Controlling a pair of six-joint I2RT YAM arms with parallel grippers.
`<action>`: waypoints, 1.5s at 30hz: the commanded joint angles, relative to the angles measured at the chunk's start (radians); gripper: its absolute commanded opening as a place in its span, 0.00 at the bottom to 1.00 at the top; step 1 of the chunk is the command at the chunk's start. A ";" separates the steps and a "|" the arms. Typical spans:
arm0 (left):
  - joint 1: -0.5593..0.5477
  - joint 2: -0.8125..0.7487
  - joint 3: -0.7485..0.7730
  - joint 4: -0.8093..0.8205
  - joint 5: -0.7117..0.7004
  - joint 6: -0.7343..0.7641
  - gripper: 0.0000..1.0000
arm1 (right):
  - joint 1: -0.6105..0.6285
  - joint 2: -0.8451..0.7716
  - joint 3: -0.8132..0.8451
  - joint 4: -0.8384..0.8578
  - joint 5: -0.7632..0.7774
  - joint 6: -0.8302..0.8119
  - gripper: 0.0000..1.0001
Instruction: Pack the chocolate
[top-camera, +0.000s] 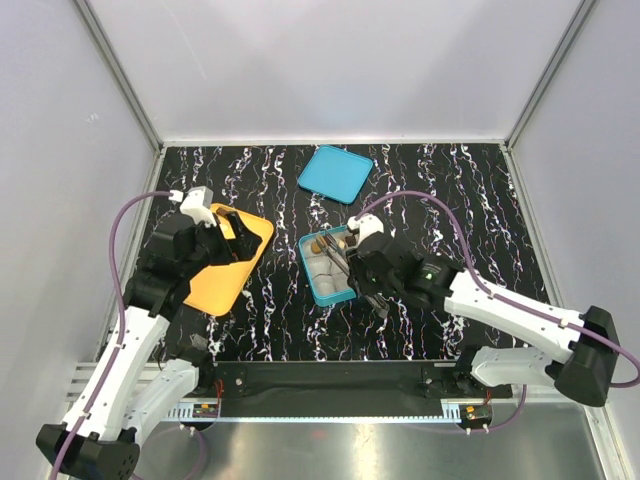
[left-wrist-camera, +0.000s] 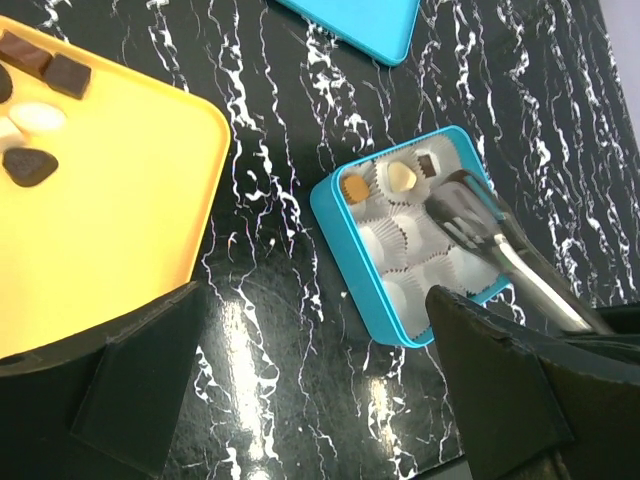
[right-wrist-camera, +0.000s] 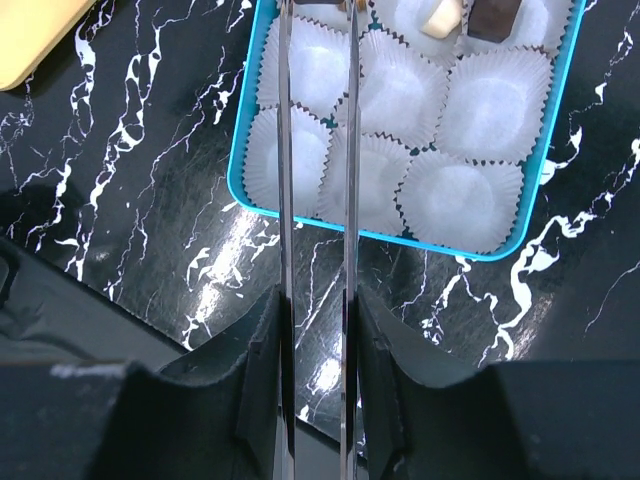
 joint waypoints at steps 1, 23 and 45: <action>0.003 -0.006 -0.039 0.108 0.024 0.003 0.99 | 0.001 -0.025 -0.007 0.008 0.013 0.041 0.38; 0.003 -0.002 -0.023 0.053 0.004 0.065 0.99 | 0.001 0.089 -0.030 0.056 -0.107 0.102 0.42; 0.003 0.003 -0.026 0.064 0.034 0.077 0.99 | 0.001 0.185 0.197 0.033 -0.007 -0.018 0.49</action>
